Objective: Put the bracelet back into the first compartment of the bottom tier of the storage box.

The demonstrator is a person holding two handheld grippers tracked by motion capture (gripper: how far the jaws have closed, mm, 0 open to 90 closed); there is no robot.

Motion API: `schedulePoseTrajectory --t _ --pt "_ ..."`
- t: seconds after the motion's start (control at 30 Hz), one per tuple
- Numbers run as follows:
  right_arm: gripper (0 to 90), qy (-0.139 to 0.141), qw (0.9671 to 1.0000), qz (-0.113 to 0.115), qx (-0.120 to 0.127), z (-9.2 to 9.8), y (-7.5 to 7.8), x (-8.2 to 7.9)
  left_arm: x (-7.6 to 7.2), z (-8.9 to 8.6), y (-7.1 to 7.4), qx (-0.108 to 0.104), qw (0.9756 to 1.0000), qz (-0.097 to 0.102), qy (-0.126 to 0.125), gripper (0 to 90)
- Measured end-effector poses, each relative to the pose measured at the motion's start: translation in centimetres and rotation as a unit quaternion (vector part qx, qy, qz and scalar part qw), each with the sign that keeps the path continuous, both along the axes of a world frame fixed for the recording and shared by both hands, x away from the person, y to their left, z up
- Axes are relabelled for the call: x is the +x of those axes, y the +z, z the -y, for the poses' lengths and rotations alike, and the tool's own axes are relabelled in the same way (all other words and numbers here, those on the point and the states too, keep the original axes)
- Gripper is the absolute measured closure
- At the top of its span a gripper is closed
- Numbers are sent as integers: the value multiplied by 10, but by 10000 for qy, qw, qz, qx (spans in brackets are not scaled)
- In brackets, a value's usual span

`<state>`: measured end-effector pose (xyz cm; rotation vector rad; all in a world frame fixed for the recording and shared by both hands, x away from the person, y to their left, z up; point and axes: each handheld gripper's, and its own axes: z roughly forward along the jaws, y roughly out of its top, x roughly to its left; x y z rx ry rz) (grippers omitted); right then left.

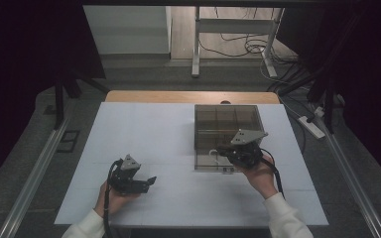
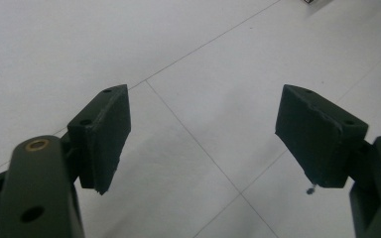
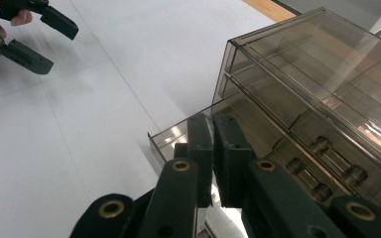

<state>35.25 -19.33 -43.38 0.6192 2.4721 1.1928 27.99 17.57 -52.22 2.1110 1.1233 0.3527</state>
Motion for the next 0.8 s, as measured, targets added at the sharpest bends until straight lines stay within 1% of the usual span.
schedulePoseTrajectory --t 0.4,0.63,0.8 --pt "855 54 10000 5 -19 -11 -3 5 0 0 0 15 10000 4 -11 227" --pt "854 122 9999 -41 -58 -19 -6 7 0 0 0 21 10000 5 -11 227" --pt "854 159 9998 -1 -108 -25 -7 8 0 0 0 22 10000 6 -19 227"
